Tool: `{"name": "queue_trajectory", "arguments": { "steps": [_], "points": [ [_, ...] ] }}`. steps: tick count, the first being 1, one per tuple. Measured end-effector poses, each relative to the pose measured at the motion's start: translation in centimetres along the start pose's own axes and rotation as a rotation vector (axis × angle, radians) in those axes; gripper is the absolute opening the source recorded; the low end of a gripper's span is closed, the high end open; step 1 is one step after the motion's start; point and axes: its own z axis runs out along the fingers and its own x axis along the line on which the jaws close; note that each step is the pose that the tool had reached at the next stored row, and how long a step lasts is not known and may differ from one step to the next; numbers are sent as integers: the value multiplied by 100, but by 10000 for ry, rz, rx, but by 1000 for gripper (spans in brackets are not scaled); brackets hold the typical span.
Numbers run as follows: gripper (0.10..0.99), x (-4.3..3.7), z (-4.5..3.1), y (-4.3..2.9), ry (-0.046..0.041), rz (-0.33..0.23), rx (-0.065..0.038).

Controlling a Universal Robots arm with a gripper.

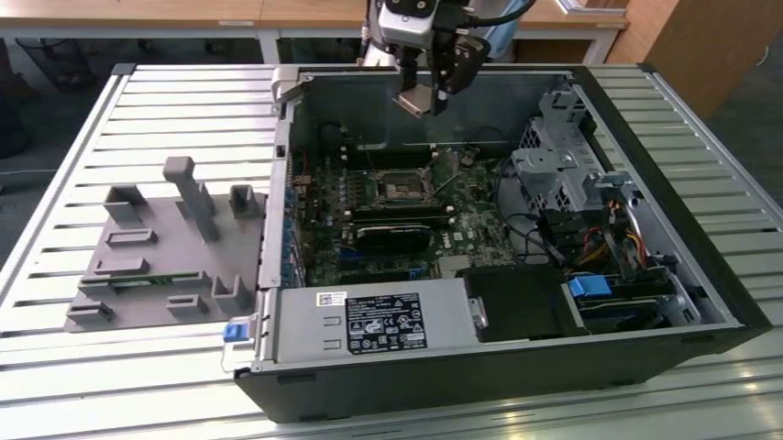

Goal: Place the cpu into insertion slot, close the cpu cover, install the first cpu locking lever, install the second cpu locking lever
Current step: 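Place the cpu into insertion slot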

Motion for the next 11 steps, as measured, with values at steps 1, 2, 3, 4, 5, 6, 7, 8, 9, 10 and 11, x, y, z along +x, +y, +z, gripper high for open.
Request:
{"name": "queue_trajectory", "arguments": {
  "steps": [1, 2, 3, 4, 5, 6, 7, 8, 9, 10, 11],
  "points": [
    [541, 0, 1, 0, -10, 133, -1],
    [541, 0, 2, 0, -20, 269, -2],
    [541, 0, 3, 0, -30, 399, -2],
    [541, 1, 4, 0, -40, 526, -2],
    [541, 1, 5, 0, -50, 651, -3],
    [541, 1, 6, 1, -59, 775, -4],
    [541, 1, 7, 1, -68, 897, -4],
    [541, 2, 8, 1, -78, 1023, -4],
    [541, 2, 9, 1, -88, 1153, -5],
    [541, 2, 10, 1, -97, 1280, -5],
    [541, 2, 11, 1, -107, 1407, -6]
  ]
}}
